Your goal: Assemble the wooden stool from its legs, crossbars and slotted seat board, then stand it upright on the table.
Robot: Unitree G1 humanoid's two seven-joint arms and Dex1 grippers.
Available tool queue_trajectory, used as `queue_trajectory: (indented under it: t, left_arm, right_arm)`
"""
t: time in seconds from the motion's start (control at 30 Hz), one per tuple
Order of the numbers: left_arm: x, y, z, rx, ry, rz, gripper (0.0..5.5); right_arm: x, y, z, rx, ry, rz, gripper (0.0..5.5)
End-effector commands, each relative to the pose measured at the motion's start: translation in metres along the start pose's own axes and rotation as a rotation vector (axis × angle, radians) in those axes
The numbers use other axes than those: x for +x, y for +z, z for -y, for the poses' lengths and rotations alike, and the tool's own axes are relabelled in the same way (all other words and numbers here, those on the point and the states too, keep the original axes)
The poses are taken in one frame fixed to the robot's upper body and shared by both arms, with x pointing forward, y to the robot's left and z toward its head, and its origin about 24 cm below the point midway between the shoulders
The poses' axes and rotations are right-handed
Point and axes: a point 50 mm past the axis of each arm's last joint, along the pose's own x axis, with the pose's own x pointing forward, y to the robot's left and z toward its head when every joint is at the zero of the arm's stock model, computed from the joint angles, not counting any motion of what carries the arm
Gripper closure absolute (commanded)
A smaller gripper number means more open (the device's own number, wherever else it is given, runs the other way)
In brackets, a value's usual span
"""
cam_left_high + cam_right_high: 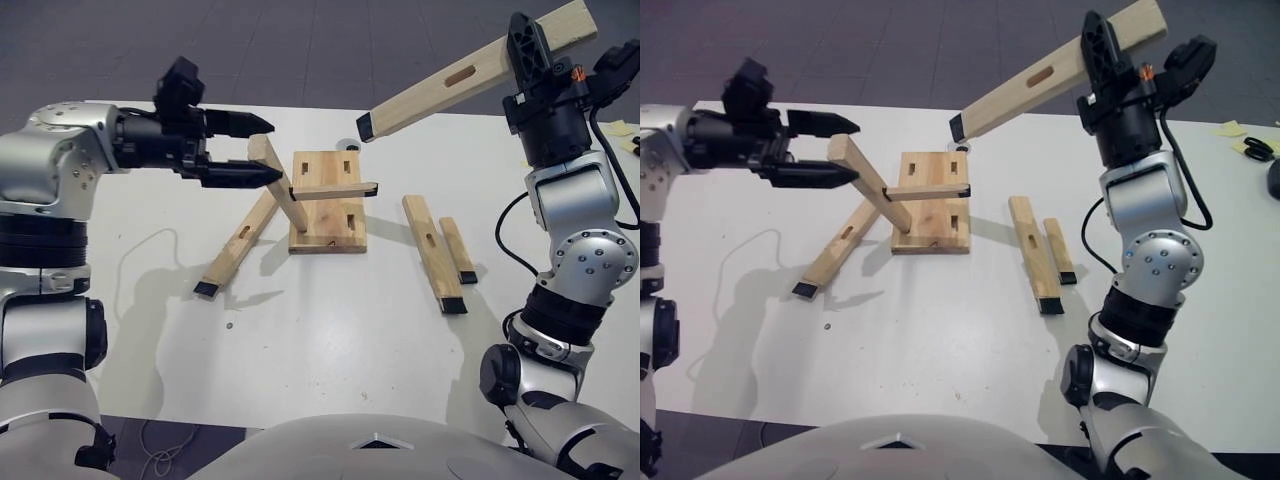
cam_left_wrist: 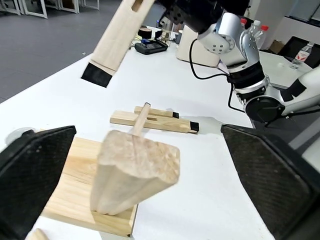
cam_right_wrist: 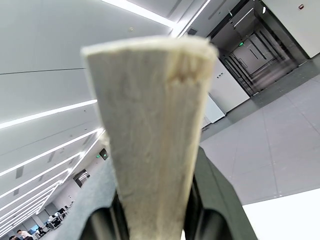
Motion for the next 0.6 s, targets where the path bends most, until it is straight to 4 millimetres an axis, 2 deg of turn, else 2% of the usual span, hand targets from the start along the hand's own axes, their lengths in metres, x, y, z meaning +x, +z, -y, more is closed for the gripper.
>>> queue_trajectory:
  t: [0.03, 0.1, 0.23, 0.33, 0.43, 0.53, 0.6]
  left_arm:
    - [0.005, 0.0, 0.008, 0.024, -0.034, -0.051, 0.29]
    - [0.01, 0.002, 0.014, 0.039, -0.051, -0.035, 0.49]
    - [0.03, 0.011, 0.033, 0.083, -0.107, 0.035, 0.1]
    - [0.042, 0.007, 0.046, 0.113, -0.108, 0.043, 0.1]
    - [0.046, -0.002, 0.045, 0.142, -0.015, 0.031, 0.1]
    - [0.042, -0.004, 0.031, 0.18, 0.205, 0.087, 0.1]
    - [0.039, -0.001, 0.031, 0.189, 0.28, 0.147, 0.1]
  right_arm:
    - [-0.007, 0.004, 0.01, -0.033, -0.046, -0.011, 4.47]
    - [-0.011, 0.004, 0.014, -0.041, -0.064, -0.014, 4.47]
    - [-0.015, 0.003, 0.018, -0.043, -0.082, -0.017, 4.47]
    - [-0.016, 0.002, 0.017, -0.045, -0.079, -0.019, 4.47]
    - [-0.017, 0.001, 0.015, -0.082, -0.063, -0.04, 4.47]
    - [-0.02, -0.003, 0.02, -0.285, -0.075, -0.104, 4.47]
    - [-0.021, -0.006, 0.02, -0.439, -0.078, -0.133, 4.47]
